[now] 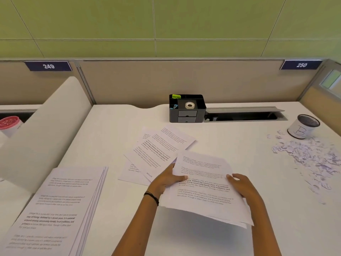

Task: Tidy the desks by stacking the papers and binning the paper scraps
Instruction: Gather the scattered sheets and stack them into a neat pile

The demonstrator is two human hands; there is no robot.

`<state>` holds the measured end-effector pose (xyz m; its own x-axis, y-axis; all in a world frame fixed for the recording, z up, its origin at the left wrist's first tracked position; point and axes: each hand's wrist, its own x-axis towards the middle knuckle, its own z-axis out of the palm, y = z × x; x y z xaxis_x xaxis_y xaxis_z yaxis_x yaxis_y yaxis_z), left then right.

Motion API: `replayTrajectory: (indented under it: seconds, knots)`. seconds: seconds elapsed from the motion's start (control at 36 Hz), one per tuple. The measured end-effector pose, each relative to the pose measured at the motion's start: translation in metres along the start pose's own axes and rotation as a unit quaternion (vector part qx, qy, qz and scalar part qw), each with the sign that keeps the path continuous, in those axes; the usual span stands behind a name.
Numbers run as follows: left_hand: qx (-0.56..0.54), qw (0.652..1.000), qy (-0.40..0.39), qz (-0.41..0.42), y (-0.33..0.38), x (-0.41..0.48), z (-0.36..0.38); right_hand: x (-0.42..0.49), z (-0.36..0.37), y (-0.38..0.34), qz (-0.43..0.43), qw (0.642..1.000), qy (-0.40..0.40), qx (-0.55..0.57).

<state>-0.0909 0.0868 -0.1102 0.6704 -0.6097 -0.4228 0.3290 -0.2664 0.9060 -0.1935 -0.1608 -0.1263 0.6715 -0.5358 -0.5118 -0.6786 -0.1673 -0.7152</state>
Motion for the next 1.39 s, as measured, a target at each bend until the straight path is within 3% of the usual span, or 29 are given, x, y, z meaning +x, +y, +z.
replayTrajectory:
  seconds: [0.22,0.36,0.61,0.72,0.89,1.17,1.39]
  knots:
    - [-0.059,0.997,0.013,0.051,0.005,-0.013,-0.012,-0.032,0.002,-0.027,-0.088,0.983,-0.058,0.150]
    - [-0.041,0.986,0.119,0.108,0.011,-0.018,-0.014,-0.043,0.013,-0.044,-0.176,0.965,-0.033,0.190]
    - [-0.108,0.914,0.283,0.270,0.032,-0.037,-0.007,-0.066,0.030,-0.082,-0.301,0.905,0.021,0.302]
    - [-0.112,0.889,0.342,0.284,0.038,-0.040,-0.007,-0.070,0.034,-0.086,-0.320,0.905,0.020,0.280]
    - [-0.075,0.903,0.323,0.273,0.030,-0.035,-0.005,-0.070,0.041,-0.082,-0.310,0.917,0.020,0.249]
    - [-0.099,0.904,0.302,0.287,0.046,-0.045,0.000,-0.078,0.031,-0.092,-0.342,0.902,0.051,0.260]
    - [-0.089,0.921,0.263,0.273,0.030,-0.043,-0.001,-0.075,0.030,-0.079,-0.282,0.923,-0.010,0.262]
